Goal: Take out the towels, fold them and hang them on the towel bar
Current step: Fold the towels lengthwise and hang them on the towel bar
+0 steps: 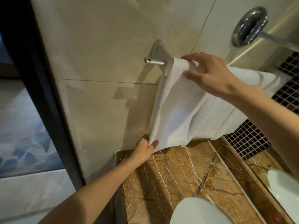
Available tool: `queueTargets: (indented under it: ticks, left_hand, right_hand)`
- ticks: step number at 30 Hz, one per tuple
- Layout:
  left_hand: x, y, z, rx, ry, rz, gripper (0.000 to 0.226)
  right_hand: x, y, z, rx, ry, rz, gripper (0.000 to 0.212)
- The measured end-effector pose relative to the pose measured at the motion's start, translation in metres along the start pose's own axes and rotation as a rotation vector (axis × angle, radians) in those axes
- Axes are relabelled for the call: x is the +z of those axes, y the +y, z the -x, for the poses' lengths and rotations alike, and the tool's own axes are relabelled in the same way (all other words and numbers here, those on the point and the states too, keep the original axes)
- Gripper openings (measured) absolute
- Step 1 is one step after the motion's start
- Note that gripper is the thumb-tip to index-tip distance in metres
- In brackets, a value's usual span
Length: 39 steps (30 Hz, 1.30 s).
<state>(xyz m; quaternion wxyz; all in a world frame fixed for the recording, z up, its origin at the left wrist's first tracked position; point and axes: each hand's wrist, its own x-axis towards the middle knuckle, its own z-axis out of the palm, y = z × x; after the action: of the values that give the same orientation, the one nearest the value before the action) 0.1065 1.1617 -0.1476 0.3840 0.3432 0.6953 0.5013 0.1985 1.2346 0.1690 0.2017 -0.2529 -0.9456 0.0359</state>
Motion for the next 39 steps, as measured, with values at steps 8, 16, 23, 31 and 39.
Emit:
queueTargets:
  ticks: [8,16,23,31,39]
  left_hand:
    - [-0.005,-0.011,-0.007,0.061,0.113,-0.065,0.028]
    - [-0.015,-0.033,0.001,0.127,0.188,-0.135,0.029]
    - [-0.01,-0.035,0.003,0.17,0.169,-0.069,0.044]
    - [0.011,-0.034,-0.004,0.153,0.228,-0.081,0.029]
    - [-0.004,-0.044,0.005,0.198,0.23,-0.213,0.015]
  right_hand:
    - [-0.001,0.01,0.001,-0.01,0.008,0.006,0.039]
    - [-0.002,0.022,-0.004,-0.052,-0.081,0.026,0.027]
    - [0.005,0.018,-0.005,-0.061,-0.04,0.103,0.051]
    - [0.004,0.019,-0.003,-0.057,-0.037,0.071,0.051]
    - [0.01,0.015,-0.005,-0.113,0.055,-0.007,0.037]
